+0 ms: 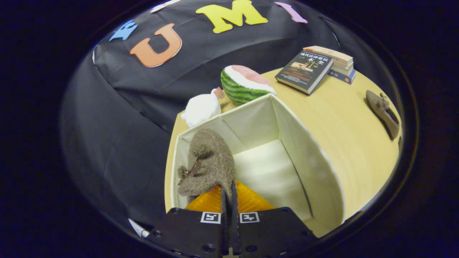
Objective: Open the storage box then place both shoes into the box .Put the left shoe in first, then the right shoe, with the right side of both shoes facing outward in a uniform manner.
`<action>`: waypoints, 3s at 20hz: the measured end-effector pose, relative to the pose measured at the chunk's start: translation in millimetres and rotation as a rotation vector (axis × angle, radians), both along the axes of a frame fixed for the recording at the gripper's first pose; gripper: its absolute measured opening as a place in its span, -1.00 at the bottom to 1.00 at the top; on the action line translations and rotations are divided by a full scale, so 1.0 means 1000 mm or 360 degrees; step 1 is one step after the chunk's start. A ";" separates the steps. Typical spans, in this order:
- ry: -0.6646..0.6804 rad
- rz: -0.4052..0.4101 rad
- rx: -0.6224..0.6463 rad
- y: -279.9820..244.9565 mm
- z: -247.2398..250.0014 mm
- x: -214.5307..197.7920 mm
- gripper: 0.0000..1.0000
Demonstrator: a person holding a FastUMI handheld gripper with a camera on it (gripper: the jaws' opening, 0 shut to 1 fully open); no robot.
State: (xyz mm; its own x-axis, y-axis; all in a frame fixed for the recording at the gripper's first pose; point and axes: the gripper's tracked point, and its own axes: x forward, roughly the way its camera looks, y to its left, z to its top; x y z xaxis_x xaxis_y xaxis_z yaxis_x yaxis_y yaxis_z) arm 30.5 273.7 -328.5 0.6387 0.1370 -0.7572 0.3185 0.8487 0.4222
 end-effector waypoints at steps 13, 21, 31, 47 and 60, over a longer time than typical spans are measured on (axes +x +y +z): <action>0.0113 0.0190 -0.0052 0.001 -0.019 -0.014 0.62; -0.0283 0.0397 -0.0241 -0.041 0.073 -0.018 0.90; -0.0667 0.0402 -0.0578 -0.239 0.154 -0.059 0.92; -0.0346 0.0132 -0.0648 -0.561 0.026 -0.122 0.92; -0.0031 0.0262 -0.0393 -0.552 -0.096 -0.105 0.44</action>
State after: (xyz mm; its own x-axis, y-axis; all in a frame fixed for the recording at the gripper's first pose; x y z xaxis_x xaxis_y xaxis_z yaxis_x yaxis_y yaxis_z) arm -74.4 -277.9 -424.2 0.6378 0.0532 -0.7683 0.1620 0.9660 0.2014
